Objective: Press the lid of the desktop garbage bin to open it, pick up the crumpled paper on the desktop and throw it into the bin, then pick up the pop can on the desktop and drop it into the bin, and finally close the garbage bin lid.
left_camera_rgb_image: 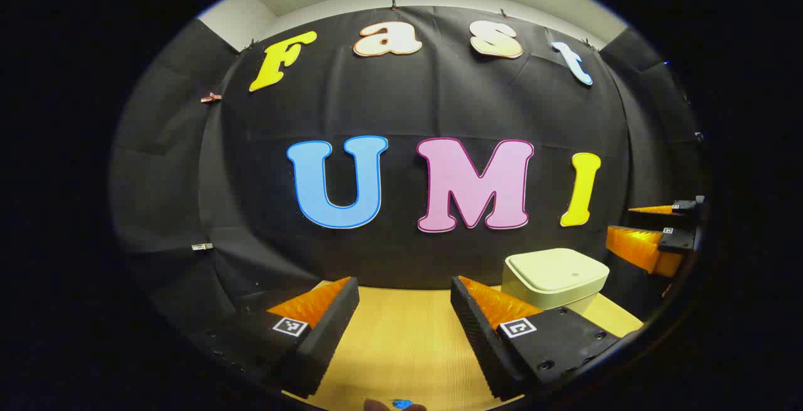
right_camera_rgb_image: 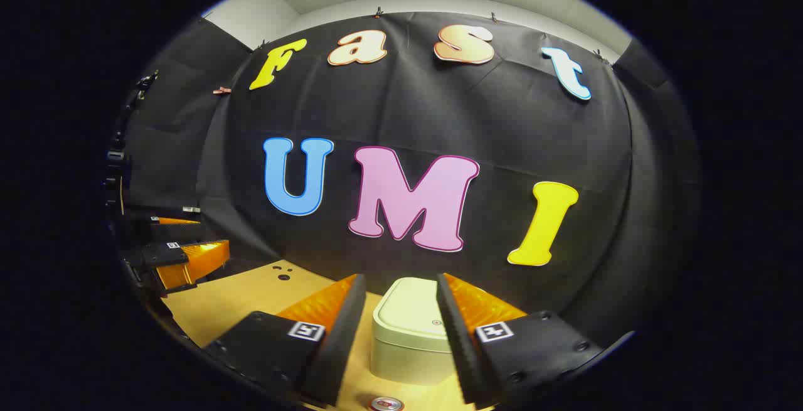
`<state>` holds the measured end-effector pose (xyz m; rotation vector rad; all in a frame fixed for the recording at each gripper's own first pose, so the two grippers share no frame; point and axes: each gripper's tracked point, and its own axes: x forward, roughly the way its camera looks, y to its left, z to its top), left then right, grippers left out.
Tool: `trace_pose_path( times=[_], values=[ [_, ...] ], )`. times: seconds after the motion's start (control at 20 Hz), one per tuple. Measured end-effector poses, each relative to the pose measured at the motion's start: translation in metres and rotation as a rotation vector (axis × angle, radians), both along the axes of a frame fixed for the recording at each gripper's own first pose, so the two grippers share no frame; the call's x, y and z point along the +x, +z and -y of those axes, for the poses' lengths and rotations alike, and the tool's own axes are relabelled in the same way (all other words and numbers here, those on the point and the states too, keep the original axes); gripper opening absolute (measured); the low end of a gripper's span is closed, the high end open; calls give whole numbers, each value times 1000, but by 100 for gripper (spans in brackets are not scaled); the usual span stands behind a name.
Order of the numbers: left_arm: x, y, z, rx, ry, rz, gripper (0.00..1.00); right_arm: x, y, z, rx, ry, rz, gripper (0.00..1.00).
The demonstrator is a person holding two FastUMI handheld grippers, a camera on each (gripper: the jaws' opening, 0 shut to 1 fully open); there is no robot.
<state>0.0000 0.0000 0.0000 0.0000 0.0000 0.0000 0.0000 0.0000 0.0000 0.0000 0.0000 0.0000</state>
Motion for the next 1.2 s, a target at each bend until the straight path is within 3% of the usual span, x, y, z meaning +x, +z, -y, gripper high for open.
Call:
trace_pose_path(
  times=[0.05,0.1,0.35,0.4,0.5,0.9,0.95,1.0,1.1,1.2],
  values=[
    [0,0,1,0,-2,2,95,-2,2,2,0,-5,3,66],
    [0,2,2,0,-4,3,95,-3,4,4,0,-15,8,48],
    [-2,0,4,-4,-11,2,95,-2,-2,-1,12,-9,-24,48],
    [-2,1,4,-4,-11,3,95,-4,-5,-1,14,0,-29,29],
    [-3,0,4,-5,-10,2,95,-3,-5,-2,23,9,-28,33],
    [-4,1,9,-13,-21,11,95,-5,-11,-2,0,20,-61,33],
    [-4,1,11,-16,-24,12,95,-7,-9,3,-5,12,-55,29],
    [-3,2,11,-18,-28,13,95,-10,-4,1,-3,22,-44,17],
    [-2,3,12,-25,-34,18,95,-9,7,4,1,30,-13,6],
    [1,2,14,-36,-42,18,95,-6,9,14,-9,12,-8,5]
  ],
)
